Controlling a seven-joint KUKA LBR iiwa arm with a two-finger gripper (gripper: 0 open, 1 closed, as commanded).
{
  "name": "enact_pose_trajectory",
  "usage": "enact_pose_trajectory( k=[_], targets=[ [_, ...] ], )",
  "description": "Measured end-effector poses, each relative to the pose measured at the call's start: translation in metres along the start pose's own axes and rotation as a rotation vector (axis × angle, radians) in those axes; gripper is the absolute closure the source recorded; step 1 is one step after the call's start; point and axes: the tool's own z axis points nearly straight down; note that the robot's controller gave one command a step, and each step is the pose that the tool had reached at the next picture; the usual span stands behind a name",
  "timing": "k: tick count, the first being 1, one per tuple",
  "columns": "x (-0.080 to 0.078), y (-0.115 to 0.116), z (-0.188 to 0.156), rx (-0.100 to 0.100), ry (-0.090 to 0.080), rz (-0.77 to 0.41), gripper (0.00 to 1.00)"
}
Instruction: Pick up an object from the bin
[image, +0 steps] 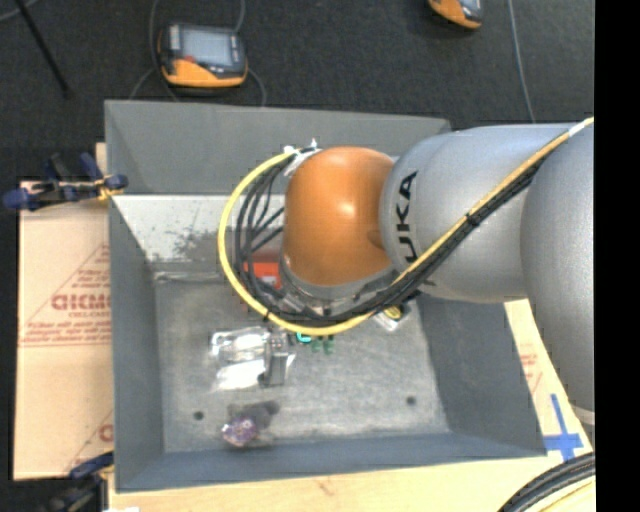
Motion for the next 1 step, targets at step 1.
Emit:
enact_pose_trajectory(
  k=[1],
  targets=[
    [-0.0354,-0.0062,0.1127,0.001,-0.002,0.084,0.0]
  ],
)
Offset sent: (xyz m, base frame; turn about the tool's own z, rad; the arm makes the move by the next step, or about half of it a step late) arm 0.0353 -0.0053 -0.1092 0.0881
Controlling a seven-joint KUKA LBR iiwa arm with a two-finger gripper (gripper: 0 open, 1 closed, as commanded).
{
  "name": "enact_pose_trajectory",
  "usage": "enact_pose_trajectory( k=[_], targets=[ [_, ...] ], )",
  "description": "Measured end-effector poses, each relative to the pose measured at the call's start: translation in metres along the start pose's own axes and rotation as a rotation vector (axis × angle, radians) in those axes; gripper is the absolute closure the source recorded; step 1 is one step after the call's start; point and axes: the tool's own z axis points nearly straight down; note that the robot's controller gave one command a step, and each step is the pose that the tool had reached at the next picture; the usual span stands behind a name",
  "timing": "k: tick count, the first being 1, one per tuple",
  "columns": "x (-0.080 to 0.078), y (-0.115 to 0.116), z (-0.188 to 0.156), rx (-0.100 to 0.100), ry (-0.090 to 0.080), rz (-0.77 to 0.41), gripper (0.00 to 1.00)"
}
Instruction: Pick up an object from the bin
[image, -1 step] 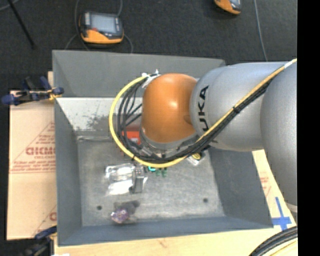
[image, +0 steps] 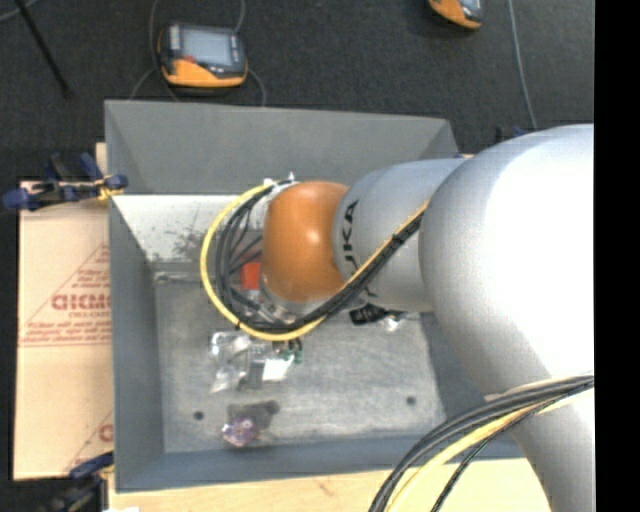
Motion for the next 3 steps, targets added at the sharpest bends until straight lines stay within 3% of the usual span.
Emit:
enact_pose_trajectory(
  k=[1,2,3],
  targets=[
    [-0.002,0.001,-0.005,-0.003,-0.005,0.004,1.0],
    [0.016,-0.01,-0.108,-0.002,-0.009,-0.018,1.0],
    [0.0,-0.016,-0.24,-0.003,-0.012,-0.002,1.0]
  ],
)
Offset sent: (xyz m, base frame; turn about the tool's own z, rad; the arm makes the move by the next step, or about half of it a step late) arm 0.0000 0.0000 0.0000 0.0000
